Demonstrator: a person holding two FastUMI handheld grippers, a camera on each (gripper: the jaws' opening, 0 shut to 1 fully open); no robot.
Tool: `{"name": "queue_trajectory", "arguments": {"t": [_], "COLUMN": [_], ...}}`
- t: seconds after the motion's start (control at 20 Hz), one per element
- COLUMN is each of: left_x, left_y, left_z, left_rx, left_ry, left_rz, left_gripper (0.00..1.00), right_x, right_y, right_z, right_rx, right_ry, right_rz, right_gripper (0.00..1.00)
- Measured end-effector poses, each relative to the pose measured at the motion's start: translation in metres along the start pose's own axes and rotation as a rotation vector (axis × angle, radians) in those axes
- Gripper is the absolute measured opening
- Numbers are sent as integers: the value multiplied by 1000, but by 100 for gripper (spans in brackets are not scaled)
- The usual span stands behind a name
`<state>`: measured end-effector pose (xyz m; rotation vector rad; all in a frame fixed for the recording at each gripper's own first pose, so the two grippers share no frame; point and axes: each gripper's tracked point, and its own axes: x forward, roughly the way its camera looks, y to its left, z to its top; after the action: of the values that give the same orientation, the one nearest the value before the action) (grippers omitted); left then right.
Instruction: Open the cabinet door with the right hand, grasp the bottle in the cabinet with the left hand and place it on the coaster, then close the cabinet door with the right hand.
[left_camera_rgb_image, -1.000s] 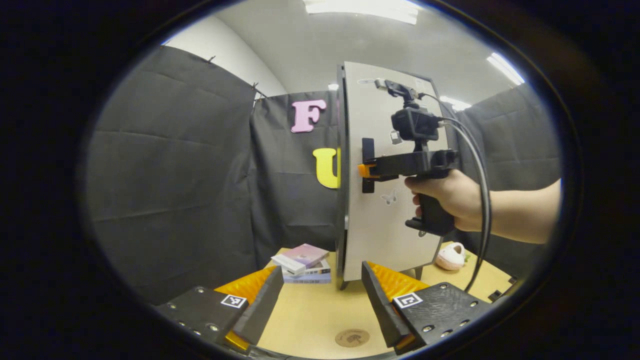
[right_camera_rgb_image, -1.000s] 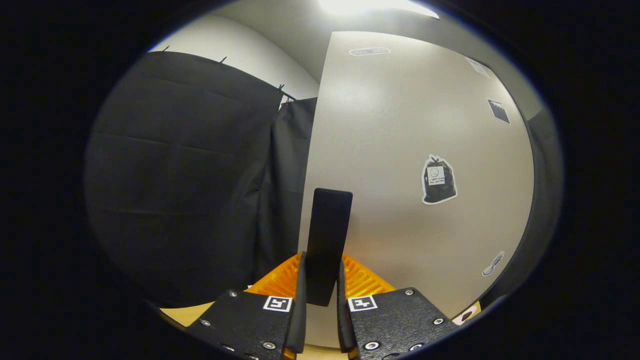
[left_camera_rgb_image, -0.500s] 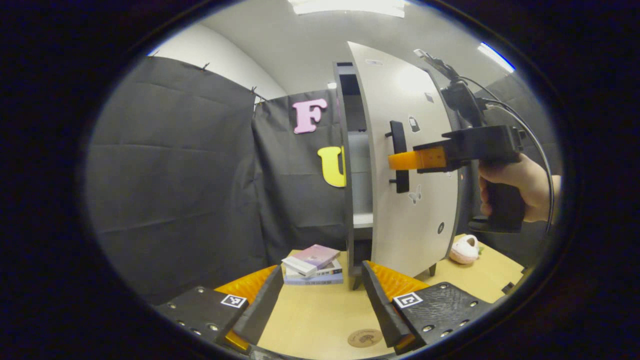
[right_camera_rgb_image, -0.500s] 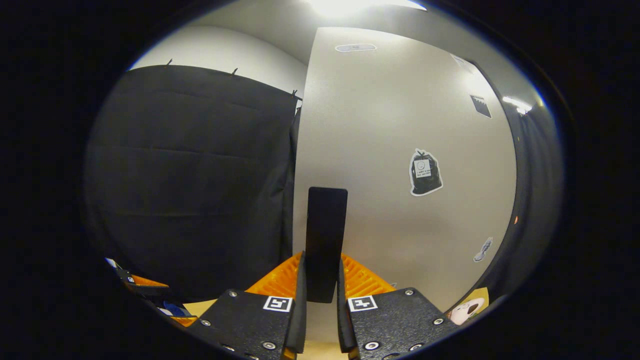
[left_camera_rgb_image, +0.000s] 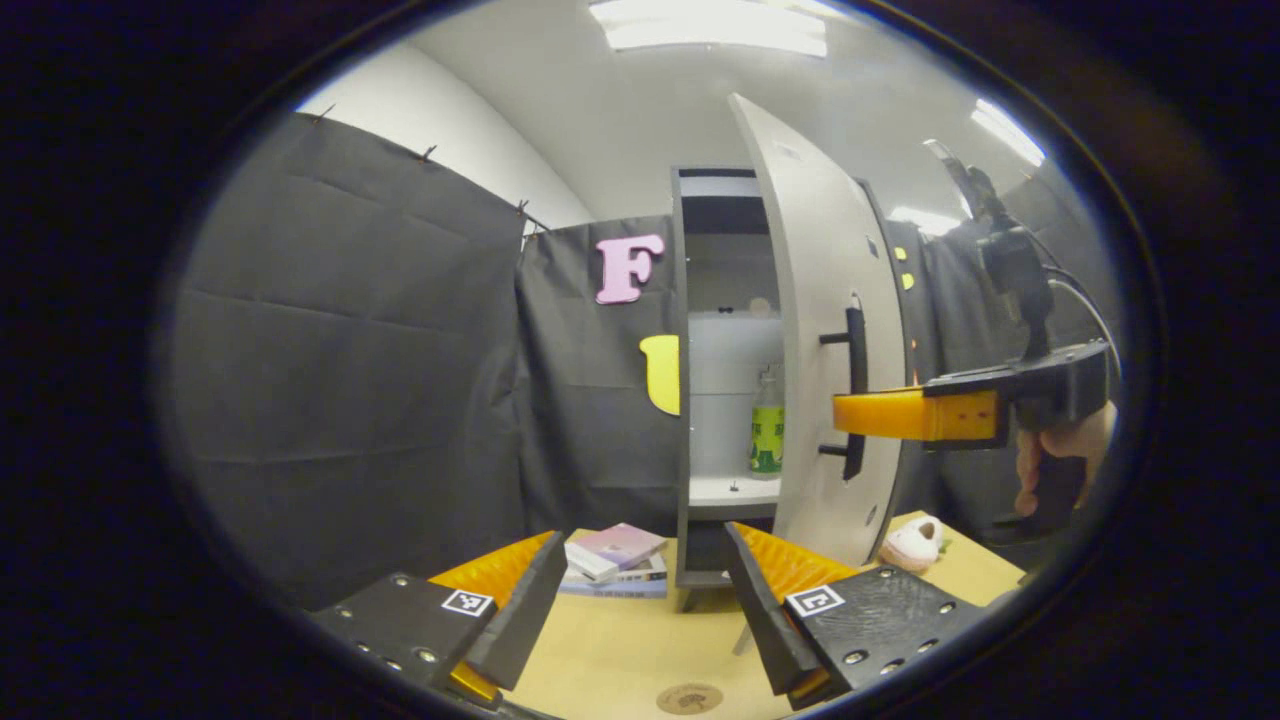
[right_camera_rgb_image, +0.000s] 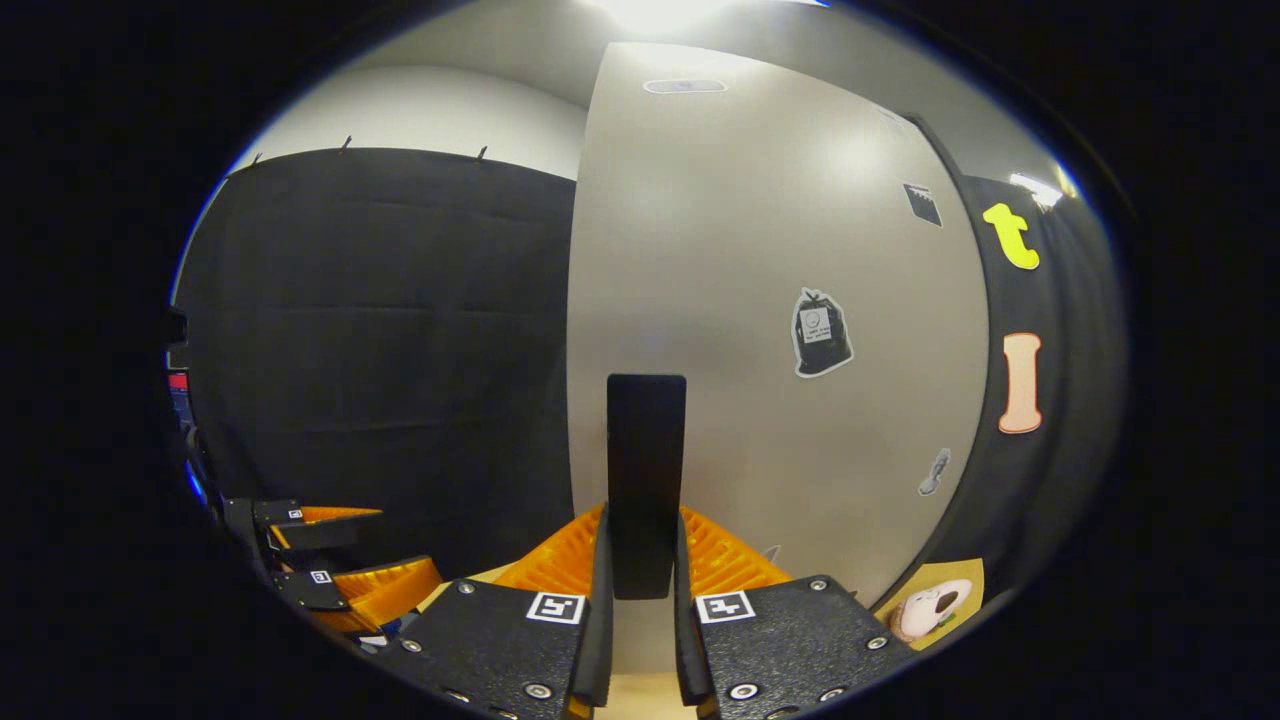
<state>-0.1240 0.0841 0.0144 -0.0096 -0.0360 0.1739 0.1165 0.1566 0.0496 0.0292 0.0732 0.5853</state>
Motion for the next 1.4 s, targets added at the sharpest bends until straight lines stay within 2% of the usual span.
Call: {"name": "queue_trajectory", "arguments": {"t": [0.2,0.45,0.6,0.7,0.95,1.05,1.15,1.2,1.4], "left_x": [3,3,1,1,-6,-9,-9,-8,1], "left_y": [-13,-41,-64,-83,-128,-143,-157,-165,-196], "left_z": [4,17,19,17,14,13,14,13,2], "left_rx": [-36,-64,-59,-54,-44,-38,-31,-29,-27], "left_ry": [11,-2,-2,12,25,38,37,38,60], "left_rz": [6,-21,-49,-73,-132,-148,-160,-172,-243], "left_gripper": [90,91,90,90,90,90,90,90,91], "right_x": [-16,-36,-42,-47,-64,-65,-70,-74,-76], "right_y": [-13,-26,-33,-40,-60,-72,-81,-87,-92], "right_z": [-2,-4,-9,-23,-15,-11,-7,-7,-12], "right_rx": [6,45,50,18,8,-10,-15,-20,1], "right_ry": [7,20,20,70,43,24,1,-9,-10], "right_rz": [-14,-86,-139,-180,-248,-297,-346,-371,-406], "right_gripper": [26,26,25,25,25,25,27,32,33]}}
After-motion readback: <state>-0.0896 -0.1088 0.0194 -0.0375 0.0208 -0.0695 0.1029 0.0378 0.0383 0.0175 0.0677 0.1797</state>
